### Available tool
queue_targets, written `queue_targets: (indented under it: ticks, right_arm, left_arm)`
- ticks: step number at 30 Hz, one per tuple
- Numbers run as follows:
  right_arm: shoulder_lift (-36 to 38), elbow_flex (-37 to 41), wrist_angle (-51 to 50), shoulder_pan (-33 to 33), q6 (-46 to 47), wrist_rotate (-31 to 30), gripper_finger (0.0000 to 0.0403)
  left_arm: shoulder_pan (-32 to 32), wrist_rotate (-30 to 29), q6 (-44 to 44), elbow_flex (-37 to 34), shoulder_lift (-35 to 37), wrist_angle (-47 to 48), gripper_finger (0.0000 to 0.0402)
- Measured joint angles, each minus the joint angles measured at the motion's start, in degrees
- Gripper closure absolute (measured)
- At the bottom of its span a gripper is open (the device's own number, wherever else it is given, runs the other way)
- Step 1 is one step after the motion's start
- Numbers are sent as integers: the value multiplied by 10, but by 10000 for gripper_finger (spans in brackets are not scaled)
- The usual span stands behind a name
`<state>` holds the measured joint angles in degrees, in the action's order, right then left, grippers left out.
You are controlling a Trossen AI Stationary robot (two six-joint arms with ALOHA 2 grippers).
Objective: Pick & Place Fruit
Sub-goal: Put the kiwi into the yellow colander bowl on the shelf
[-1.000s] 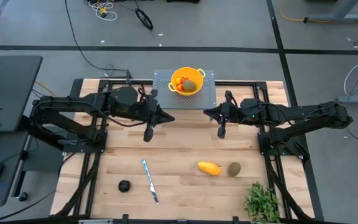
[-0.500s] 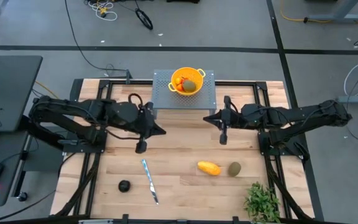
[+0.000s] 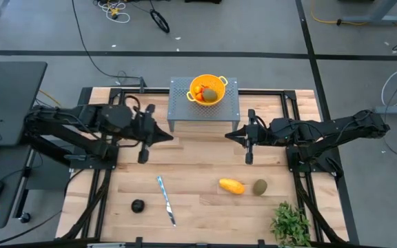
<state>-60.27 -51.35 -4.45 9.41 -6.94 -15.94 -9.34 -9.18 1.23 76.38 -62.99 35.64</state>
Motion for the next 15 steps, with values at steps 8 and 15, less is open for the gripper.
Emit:
queue_targets:
  ticks: [8,15]
  right_arm:
    - [0,0,7,0,0,0,381]
    - [0,0,9,0,0,0,381]
  left_arm:
    - [1,-60,-7,0,75,20,400]
    - [1,-106,-8,0,137,55,400]
